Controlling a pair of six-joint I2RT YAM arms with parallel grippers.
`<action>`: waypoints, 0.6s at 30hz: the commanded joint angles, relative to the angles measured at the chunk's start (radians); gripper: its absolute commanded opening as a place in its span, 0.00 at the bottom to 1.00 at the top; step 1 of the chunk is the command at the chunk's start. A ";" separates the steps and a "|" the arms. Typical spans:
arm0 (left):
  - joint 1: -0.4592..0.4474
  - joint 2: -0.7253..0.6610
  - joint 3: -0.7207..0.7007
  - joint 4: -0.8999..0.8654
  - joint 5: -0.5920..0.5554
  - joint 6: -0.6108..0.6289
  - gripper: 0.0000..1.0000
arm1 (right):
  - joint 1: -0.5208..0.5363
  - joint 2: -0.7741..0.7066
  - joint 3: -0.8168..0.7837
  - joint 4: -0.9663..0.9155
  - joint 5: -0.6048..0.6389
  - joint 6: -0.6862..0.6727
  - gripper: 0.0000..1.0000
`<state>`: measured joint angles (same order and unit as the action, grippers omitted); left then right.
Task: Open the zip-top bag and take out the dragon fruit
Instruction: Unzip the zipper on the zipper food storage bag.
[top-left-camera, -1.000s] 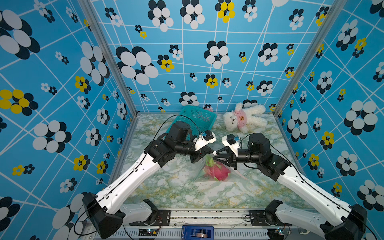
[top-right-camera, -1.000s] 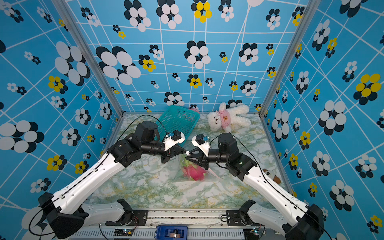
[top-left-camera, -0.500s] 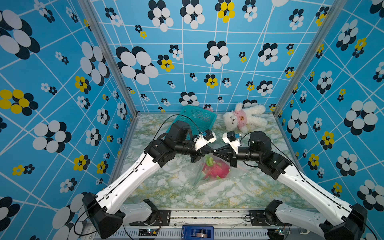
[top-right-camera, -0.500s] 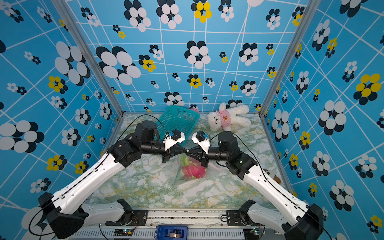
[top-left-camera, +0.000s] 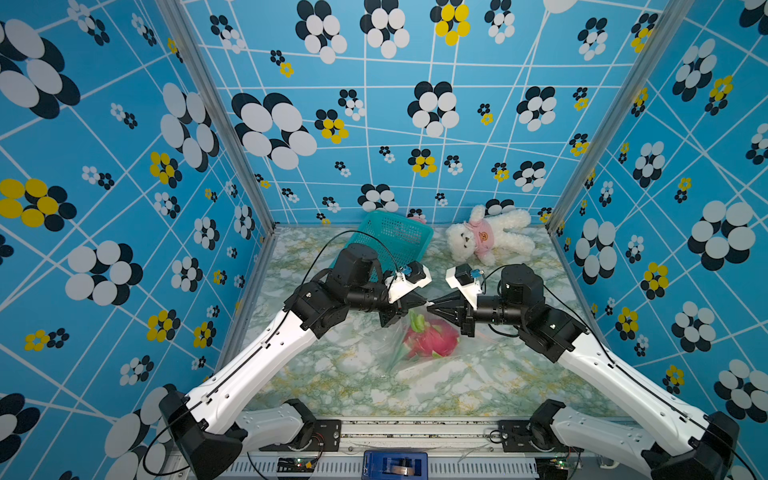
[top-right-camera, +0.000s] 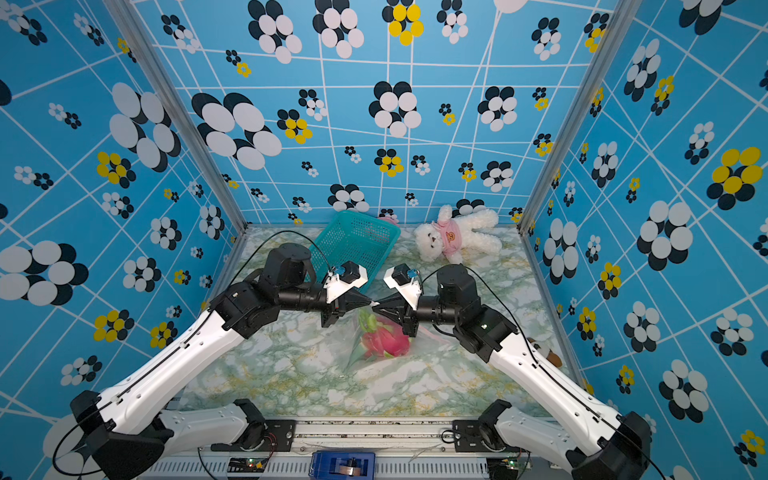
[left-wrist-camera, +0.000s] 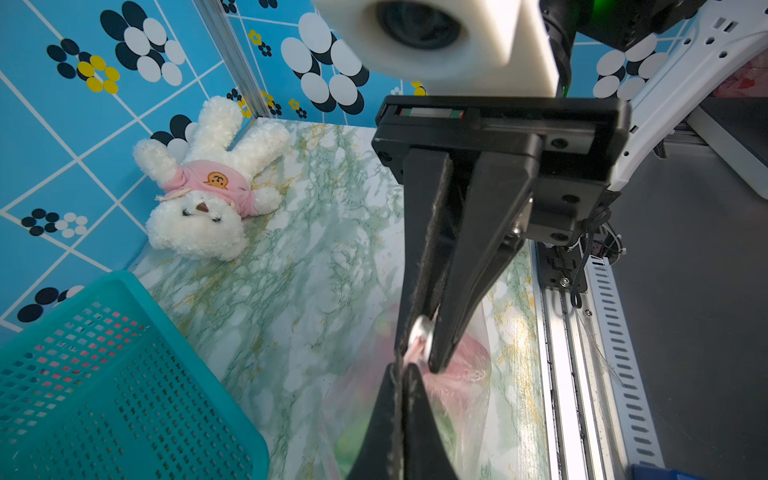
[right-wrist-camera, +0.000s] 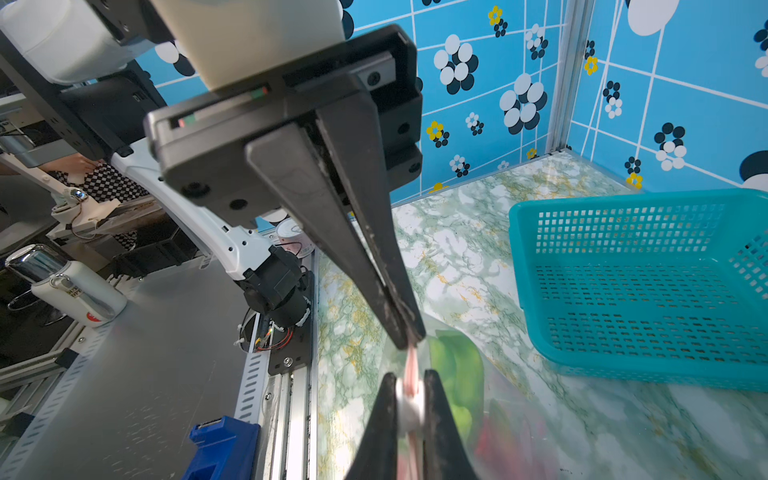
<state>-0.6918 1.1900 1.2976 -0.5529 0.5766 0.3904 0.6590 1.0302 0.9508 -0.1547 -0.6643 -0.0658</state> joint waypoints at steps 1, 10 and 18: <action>0.073 -0.088 -0.020 0.002 -0.105 0.024 0.00 | 0.001 -0.080 0.013 -0.138 -0.002 -0.041 0.00; 0.208 -0.198 -0.058 -0.047 -0.107 0.073 0.00 | 0.000 -0.186 0.007 -0.375 0.040 -0.096 0.00; 0.283 -0.262 -0.093 -0.057 -0.109 0.096 0.00 | -0.001 -0.254 0.004 -0.500 0.069 -0.089 0.00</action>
<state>-0.4553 0.9573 1.2152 -0.6312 0.5793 0.4633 0.6628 0.8185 0.9508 -0.5159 -0.6033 -0.1455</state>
